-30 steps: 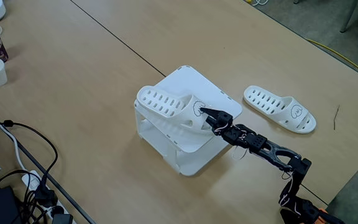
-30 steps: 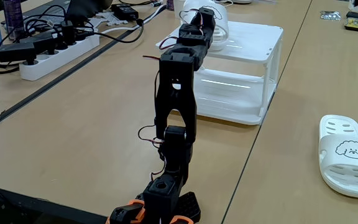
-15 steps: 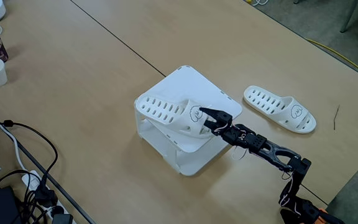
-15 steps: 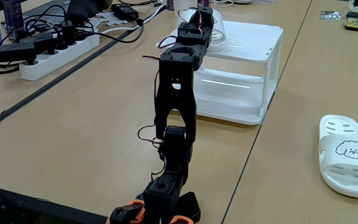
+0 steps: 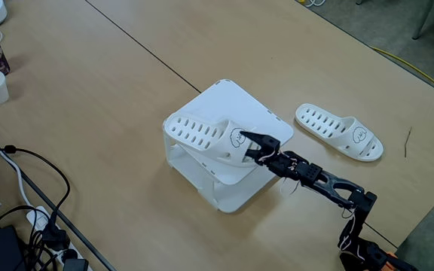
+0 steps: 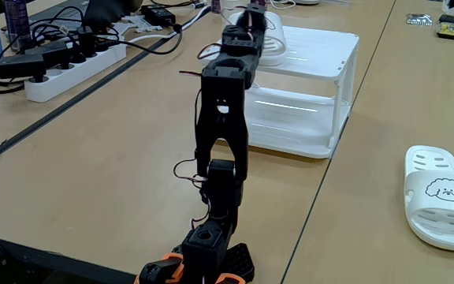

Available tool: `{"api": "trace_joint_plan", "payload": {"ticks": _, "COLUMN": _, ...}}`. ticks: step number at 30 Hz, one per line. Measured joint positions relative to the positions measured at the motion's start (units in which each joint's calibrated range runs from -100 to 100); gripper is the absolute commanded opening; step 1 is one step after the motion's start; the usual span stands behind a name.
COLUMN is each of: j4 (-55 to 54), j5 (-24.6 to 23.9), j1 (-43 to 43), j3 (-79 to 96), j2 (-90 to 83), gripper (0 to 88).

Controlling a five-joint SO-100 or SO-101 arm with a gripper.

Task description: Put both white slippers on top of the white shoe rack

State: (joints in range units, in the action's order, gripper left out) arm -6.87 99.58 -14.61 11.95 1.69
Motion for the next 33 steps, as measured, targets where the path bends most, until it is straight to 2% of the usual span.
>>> {"api": "trace_joint_plan", "payload": {"ticks": 16, "j4": 0.00, "j5": 0.00, "j1": -8.61, "j3": -1.98, "j2": 0.00, "gripper": 27.1}}
{"api": "trace_joint_plan", "payload": {"ticks": 33, "j4": 0.00, "j5": 0.00, "j1": -5.92, "j3": 1.53, "j2": -0.08, "gripper": 27.1}}
